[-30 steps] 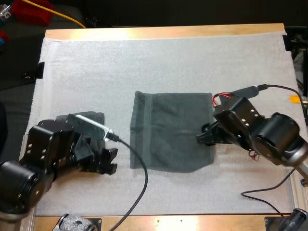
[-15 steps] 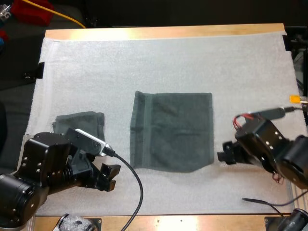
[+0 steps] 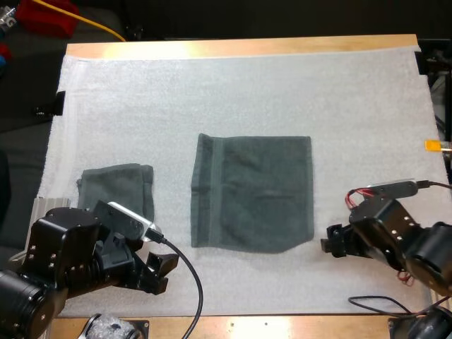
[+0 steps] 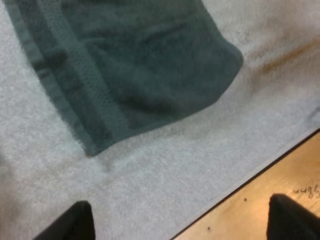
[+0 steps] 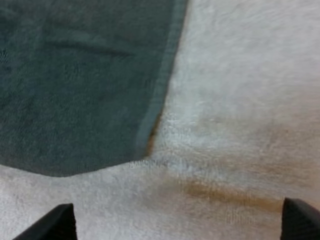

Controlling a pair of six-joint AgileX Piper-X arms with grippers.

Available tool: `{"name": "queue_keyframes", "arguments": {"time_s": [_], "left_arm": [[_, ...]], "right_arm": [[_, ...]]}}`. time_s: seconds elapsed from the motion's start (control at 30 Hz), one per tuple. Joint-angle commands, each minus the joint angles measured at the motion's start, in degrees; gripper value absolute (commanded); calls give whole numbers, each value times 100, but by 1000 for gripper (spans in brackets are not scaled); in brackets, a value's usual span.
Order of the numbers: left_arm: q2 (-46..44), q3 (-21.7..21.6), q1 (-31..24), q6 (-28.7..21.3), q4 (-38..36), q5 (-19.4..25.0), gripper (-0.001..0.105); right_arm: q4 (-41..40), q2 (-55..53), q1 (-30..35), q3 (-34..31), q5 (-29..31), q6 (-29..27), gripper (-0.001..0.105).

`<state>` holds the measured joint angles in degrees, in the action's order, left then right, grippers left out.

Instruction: Pick towel from pile, fold and stack

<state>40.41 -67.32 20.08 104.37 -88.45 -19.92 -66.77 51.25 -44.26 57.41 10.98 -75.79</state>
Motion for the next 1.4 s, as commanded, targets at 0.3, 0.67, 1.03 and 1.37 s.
{"name": "queue_keyframes", "arguments": {"time_s": [0.3,0.67,1.03,1.37], "left_arm": [[-17,9,23,72,-44,-42,69],[-17,9,23,70,-44,-211,69],[-17,9,23,79,-44,-297,69],[-17,9,23,79,-44,-297,69]], "right_arm": [[1266,-25,-1,-1050,-332,64,78],[2731,170,-1,-1950,-788,171,78],[3763,1130,-1,-2099,-999,236,77],[4218,1781,543,-2099,-1662,276,77]]}}
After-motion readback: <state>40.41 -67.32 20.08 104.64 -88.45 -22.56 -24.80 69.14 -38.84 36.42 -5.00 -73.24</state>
